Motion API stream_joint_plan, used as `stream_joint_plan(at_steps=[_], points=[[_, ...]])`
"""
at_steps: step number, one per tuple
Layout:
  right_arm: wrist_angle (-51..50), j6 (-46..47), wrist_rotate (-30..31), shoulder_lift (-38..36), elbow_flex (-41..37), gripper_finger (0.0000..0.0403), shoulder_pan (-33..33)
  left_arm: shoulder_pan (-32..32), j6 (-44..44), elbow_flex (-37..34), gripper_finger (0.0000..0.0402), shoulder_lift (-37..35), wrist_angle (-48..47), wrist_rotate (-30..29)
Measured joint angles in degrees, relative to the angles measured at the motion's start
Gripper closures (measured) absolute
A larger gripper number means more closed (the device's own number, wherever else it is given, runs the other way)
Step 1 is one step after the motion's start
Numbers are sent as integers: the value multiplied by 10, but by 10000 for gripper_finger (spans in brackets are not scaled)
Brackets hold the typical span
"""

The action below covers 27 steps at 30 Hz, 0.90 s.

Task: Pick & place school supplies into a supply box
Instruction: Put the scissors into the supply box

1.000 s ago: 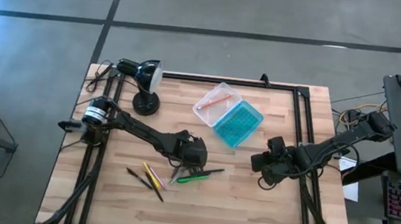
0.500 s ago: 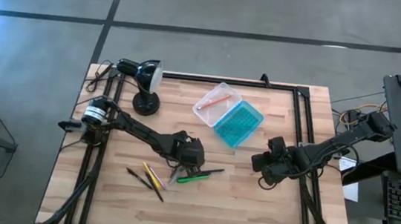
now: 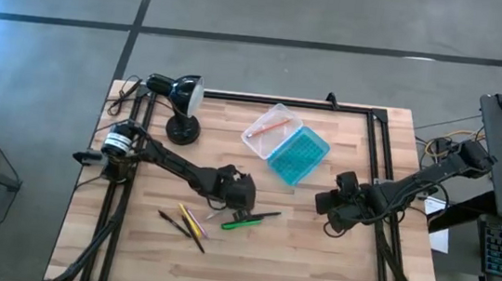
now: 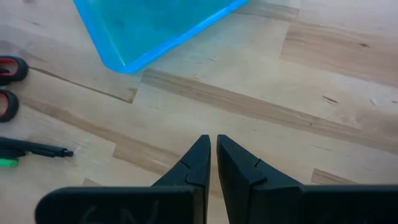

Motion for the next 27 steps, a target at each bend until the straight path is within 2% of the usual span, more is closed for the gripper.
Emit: stream_joint_plan(at_steps=[8, 19, 23, 27], points=[[3, -1, 13, 0, -6, 381, 0, -1, -4, 4, 395, -27, -12, 29], [6, -1, 23, 0, -8, 381, 0, 6, 14, 76, 400, -56, -63, 36], [8, 1, 32, -1, -7, 381, 4, 44, 23, 129, 401, -59, -124, 14], [10, 22, 41, -5, -4, 381, 12, 113, 54, 202, 401, -57, -153, 7]])
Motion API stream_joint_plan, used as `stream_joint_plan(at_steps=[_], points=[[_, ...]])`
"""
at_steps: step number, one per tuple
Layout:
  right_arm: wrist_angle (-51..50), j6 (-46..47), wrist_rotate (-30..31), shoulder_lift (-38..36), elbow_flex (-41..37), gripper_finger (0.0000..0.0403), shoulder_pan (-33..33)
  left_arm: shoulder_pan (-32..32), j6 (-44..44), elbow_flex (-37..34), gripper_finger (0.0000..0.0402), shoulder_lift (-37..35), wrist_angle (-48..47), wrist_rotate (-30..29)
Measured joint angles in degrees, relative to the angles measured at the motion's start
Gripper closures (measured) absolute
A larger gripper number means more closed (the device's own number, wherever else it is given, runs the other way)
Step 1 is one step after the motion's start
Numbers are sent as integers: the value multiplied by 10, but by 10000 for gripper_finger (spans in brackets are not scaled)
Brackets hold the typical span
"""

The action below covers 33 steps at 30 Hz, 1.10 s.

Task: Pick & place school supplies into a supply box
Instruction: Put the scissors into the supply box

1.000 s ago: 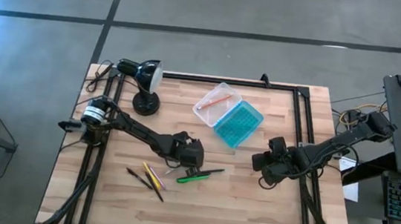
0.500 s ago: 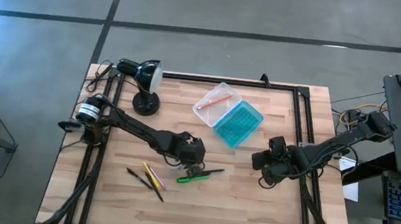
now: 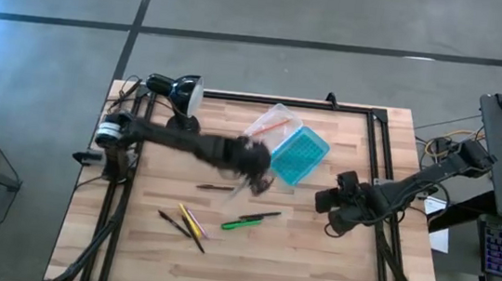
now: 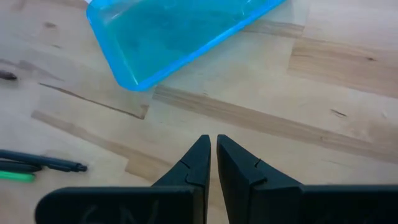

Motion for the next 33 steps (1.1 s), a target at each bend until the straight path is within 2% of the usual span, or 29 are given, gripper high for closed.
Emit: stream_joint_plan(at_steps=[6, 9, 12, 20, 26, 30, 33], points=[[3, 7, 9, -1, 0, 381, 7, 131, 101, 92, 395, 25, 6, -4], [4, 7, 14, -1, 0, 381, 6, 176, 160, 123, 397, 46, 13, 3], [7, 7, 14, -1, 0, 381, 6, 201, 171, 137, 398, 67, 10, 27], [8, 25, 12, -1, -1, 381, 7, 186, 224, 130, 400, 90, 7, 53], [8, 26, 12, -1, -2, 381, 6, 159, 218, 125, 401, 93, 15, 141], [8, 27, 10, -1, -2, 381, 6, 149, 223, 82, 401, 103, 71, 163], [9, 33, 7, -1, -2, 381, 6, 155, 188, 42, 401, 114, 104, 181]])
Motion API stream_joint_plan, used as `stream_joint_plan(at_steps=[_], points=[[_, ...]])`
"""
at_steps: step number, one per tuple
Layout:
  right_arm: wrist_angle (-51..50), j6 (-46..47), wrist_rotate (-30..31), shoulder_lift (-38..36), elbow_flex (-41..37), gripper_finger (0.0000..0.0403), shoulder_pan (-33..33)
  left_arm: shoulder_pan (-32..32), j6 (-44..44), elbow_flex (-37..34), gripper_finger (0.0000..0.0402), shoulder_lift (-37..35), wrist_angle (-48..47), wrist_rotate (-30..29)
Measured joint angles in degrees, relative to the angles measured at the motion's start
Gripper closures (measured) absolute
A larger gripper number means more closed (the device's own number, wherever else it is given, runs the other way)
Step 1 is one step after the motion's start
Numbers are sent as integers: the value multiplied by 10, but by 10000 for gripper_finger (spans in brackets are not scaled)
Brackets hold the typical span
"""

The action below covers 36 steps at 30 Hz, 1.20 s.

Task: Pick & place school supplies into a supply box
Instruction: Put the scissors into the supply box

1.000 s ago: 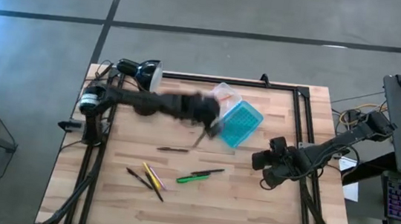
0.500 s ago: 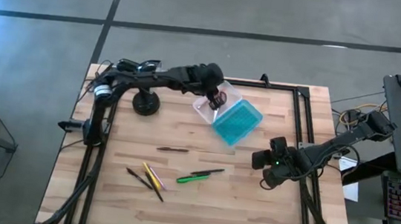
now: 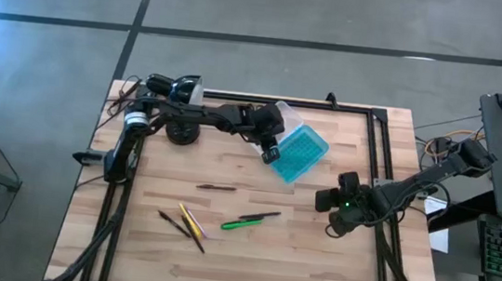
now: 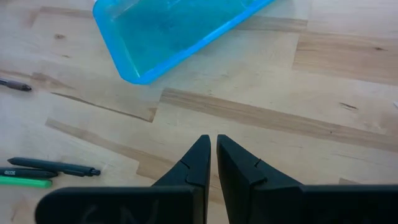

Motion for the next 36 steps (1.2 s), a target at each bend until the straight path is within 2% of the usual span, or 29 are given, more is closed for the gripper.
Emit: stream_joint_plan(at_steps=[6, 12, 18, 24, 31, 36], points=[[2, 0, -15, 0, 0, 381, 0, 10, -17, -66, 401, 3, 75, 6], [2, 4, -17, 0, -1, 381, 0, 31, -24, -108, 401, -1, 103, -2], [1, 8, -18, 0, -1, 381, 0, 41, -36, -104, 401, -2, 114, -21], [0, 18, -18, 0, -1, 381, 0, 53, 6, -99, 401, 6, 149, -118], [-2, 19, -25, 0, -3, 381, 0, 68, -27, -100, 401, 16, 138, -110], [-2, 19, -26, 2, -9, 381, 0, 45, -45, -100, 401, 16, 131, -86]])
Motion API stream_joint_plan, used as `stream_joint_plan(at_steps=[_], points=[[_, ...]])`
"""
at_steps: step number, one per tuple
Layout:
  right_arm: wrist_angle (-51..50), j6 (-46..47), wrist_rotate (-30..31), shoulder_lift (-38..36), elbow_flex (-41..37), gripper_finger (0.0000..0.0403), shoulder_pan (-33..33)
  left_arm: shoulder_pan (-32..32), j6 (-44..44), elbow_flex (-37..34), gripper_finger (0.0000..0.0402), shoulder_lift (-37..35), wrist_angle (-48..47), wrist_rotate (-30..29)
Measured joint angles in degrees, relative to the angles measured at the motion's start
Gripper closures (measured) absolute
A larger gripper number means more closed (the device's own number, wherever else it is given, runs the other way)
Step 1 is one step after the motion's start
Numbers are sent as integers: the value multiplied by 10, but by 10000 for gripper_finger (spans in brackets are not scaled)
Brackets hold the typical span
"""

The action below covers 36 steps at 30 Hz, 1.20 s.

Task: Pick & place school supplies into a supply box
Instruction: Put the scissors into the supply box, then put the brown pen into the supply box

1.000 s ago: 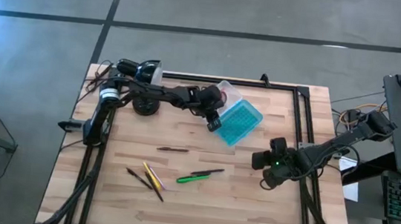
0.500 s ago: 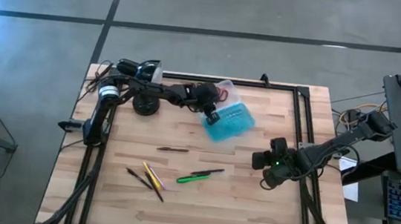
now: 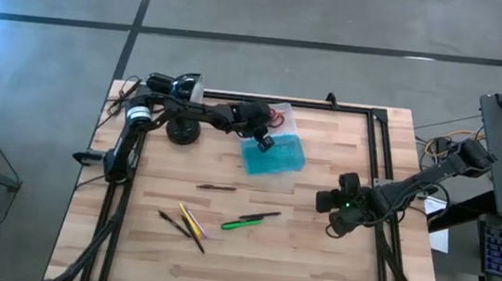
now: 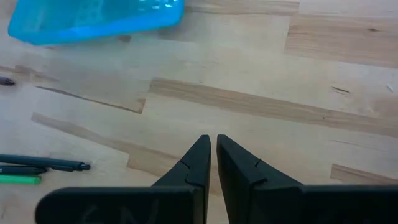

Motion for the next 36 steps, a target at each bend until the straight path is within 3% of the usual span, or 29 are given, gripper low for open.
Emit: stream_joint_plan(at_steps=[13, 18, 19, 23, 25, 31, 36], points=[[0, -2, -2, 0, -9, 381, 0, -103, -44, 39, 402, -6, -46, 7], [0, -15, -2, 0, -9, 381, 0, -126, -19, 86, 396, -9, -120, -116], [0, -20, -2, 0, -9, 381, 0, -125, -19, 91, 394, -9, -132, -119], [0, -34, -2, 0, -9, 381, 0, -108, -32, 80, 386, -9, -158, -14], [0, -35, -2, 0, -9, 381, 0, -104, -36, 58, 385, -9, -161, -1], [0, -35, -4, 0, -11, 381, 0, -101, -35, 21, 385, -13, -159, -133], [0, -35, -8, 0, -11, 381, 0, -104, -18, 38, 385, -22, -111, -164]])
